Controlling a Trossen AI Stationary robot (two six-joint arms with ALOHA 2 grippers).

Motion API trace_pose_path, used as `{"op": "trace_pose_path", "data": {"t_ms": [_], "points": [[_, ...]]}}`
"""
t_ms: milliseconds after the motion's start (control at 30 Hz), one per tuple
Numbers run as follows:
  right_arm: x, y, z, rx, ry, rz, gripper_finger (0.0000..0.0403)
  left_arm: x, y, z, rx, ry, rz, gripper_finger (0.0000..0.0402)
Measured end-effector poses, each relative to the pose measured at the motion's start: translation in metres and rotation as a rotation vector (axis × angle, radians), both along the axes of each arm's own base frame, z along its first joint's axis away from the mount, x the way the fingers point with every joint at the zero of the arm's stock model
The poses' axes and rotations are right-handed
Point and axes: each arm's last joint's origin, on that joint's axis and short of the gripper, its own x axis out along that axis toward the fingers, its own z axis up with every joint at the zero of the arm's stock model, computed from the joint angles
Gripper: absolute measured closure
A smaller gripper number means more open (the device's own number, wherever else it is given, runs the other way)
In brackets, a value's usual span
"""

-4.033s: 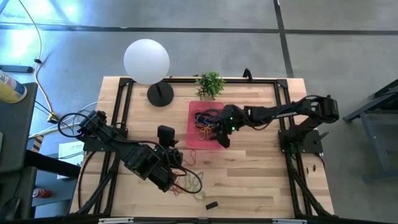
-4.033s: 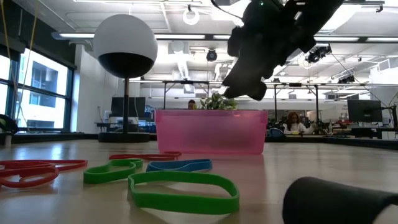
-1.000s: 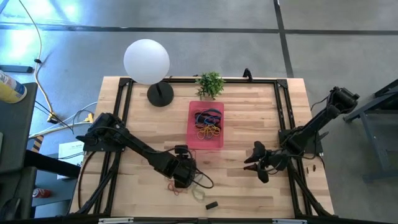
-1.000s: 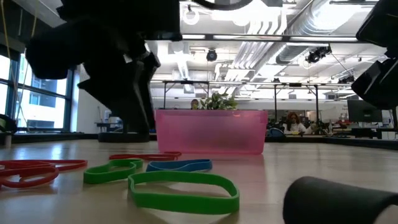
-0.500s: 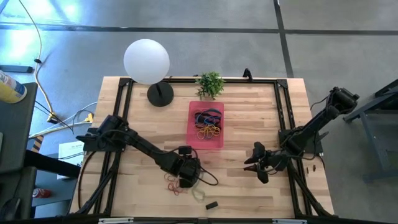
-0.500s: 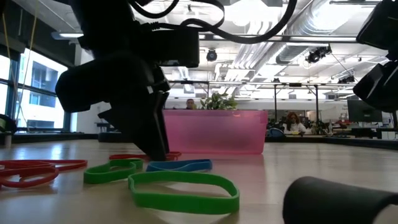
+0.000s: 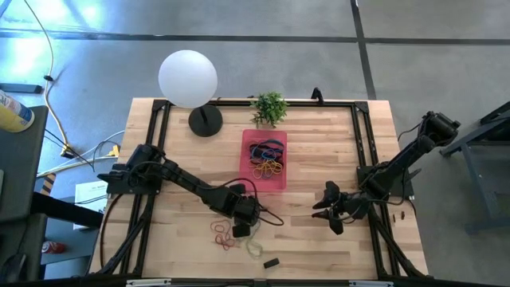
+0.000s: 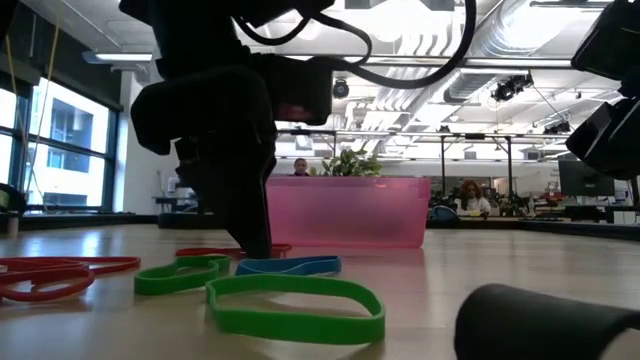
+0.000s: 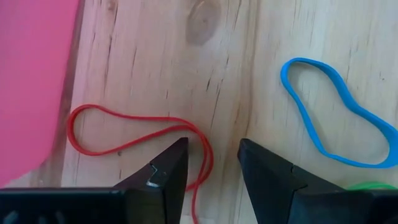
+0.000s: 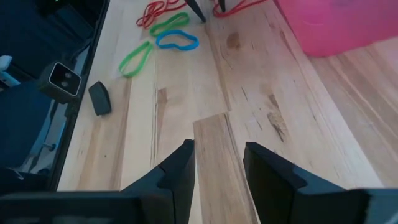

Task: Pick and place rubber bands into bin
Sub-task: Put the red rubber band into the red bin

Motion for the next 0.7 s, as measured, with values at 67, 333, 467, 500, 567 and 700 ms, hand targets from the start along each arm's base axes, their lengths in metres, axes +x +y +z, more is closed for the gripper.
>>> {"op": "trace_pose_path", "data": {"t_ms": [67, 333, 467, 500, 567, 700], "points": [[-0.0001, -0.0001, -0.0001, -0.001, 0.001, 0.0, 0.0274, -0.0001, -0.0002, -0.0001, -0.009, 0.002, 0.003, 0.0264], [-0.0006, -0.0005, -0.001, -0.01, 0.01, -0.001, 0.0274, -0.0001, -0.0009, -0.0003, -0.051, 0.007, 0.015, 0.0286], [-0.0006, -0.0005, -0.001, -0.01, 0.01, 0.0, 0.0274, 0.0008, -0.0016, -0.0002, -0.073, 0.0, 0.013, 0.0332], [-0.0006, -0.0006, -0.0011, -0.011, 0.011, 0.0, 0.0274, 0.001, -0.0019, -0.0002, -0.076, -0.003, 0.013, 0.0344], [-0.0006, -0.0006, -0.001, -0.01, 0.01, -0.001, 0.0274, 0.0015, -0.0023, -0.0001, -0.082, -0.009, 0.013, 0.037], [-0.0005, -0.0007, -0.0009, -0.013, 0.007, -0.007, 0.0274, 0.002, -0.0032, 0.0, -0.089, -0.014, 0.01, 0.0396]]}}
